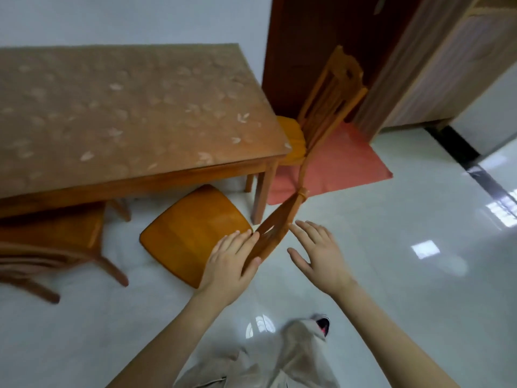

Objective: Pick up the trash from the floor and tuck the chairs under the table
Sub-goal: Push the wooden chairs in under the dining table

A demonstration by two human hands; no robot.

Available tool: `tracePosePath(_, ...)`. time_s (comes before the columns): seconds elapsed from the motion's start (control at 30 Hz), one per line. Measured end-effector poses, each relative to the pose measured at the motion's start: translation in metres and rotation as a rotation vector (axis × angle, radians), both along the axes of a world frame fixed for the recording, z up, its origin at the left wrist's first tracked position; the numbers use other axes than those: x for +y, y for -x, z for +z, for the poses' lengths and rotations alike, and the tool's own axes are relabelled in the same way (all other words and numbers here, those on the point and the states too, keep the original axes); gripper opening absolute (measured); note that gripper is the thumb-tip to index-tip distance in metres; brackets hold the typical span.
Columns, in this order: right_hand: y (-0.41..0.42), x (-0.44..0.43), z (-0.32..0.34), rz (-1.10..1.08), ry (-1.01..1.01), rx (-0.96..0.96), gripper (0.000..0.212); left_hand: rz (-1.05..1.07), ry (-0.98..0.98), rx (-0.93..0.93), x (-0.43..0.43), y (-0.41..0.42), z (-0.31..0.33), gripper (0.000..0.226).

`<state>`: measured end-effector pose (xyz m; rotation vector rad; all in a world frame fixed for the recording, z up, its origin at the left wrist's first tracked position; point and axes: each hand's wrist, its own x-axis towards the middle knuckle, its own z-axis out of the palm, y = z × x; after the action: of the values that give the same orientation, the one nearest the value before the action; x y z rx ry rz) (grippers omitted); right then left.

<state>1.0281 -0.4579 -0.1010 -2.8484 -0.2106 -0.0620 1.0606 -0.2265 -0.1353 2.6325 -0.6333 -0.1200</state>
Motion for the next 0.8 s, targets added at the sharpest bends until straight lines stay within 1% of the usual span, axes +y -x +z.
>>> tracePosePath(0.13, -0.042, -0.023, -0.017, 0.243, -0.016, 0.012, 0.055, 0.142, -0.028, 0.039, -0.022, 0.001, -0.013, 0.066)
tracePosePath(0.27, -0.088, -0.047, -0.031, 0.487, 0.007, 0.078, 0.057, 0.323, 0.000, 0.056, -0.051, 0.007, -0.015, 0.060)
tracePosePath(0.37, -0.119, -0.056, -0.040, 0.682, 0.034, 0.147, 0.058, 0.463, 0.041, 0.018, -0.072, 0.017, -0.018, 0.059)
tracePosePath(0.43, -0.137, -0.060, -0.048, 0.790, 0.049, 0.181, 0.057, 0.541, 0.007, 0.030, -0.082, 0.023, -0.021, 0.062)
tracePosePath(0.5, -0.153, -0.064, -0.056, 0.879, 0.036, 0.193, 0.053, 0.619, -0.048, 0.088, -0.089, 0.027, -0.025, 0.062)
tracePosePath(0.6, -0.170, -0.068, -0.064, 0.930, -0.044, 0.170, 0.043, 0.698, -0.098, 0.127, -0.093, 0.033, -0.029, 0.056)
tracePosePath(0.67, -0.175, -0.068, -0.067, 0.930, -0.093, 0.161, 0.039, 0.743, -0.086, 0.133, -0.093, 0.035, -0.032, 0.051)
tracePosePath(0.73, -0.175, -0.067, -0.072, 0.920, -0.109, 0.153, 0.042, 0.794, -0.010, 0.151, -0.092, 0.035, -0.035, 0.048)
tracePosePath(0.8, -0.173, -0.066, -0.077, 0.903, -0.131, 0.162, 0.045, 0.859, 0.117, 0.172, -0.091, 0.033, -0.039, 0.045)
